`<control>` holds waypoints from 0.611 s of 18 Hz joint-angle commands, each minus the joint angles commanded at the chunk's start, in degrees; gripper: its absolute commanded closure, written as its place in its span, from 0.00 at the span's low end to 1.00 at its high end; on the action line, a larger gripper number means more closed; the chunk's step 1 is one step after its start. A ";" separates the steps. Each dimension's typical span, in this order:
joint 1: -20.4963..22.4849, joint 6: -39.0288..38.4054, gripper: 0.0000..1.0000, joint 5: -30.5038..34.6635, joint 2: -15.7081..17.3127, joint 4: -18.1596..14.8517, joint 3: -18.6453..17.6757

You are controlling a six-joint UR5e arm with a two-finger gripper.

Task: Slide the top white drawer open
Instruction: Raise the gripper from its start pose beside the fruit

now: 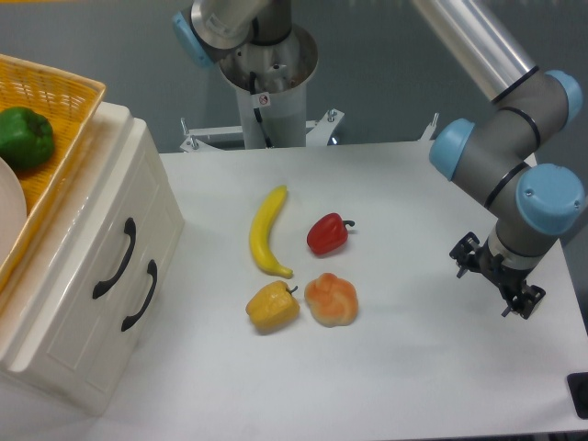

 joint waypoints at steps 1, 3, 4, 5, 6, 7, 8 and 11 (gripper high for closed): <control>0.00 0.00 0.00 0.00 0.00 0.00 0.00; -0.09 -0.26 0.00 0.00 0.00 0.00 0.09; 0.00 -0.26 0.00 0.00 0.09 0.00 0.09; -0.17 -0.53 0.00 -0.09 0.09 0.00 0.09; -0.26 0.08 0.00 -0.35 0.09 0.09 -0.26; -0.35 -0.61 0.00 -0.35 0.09 0.96 -1.13; -0.61 -1.05 0.00 -0.35 0.26 2.79 -2.19; -1.23 -2.20 0.00 -0.35 0.79 3.69 -3.51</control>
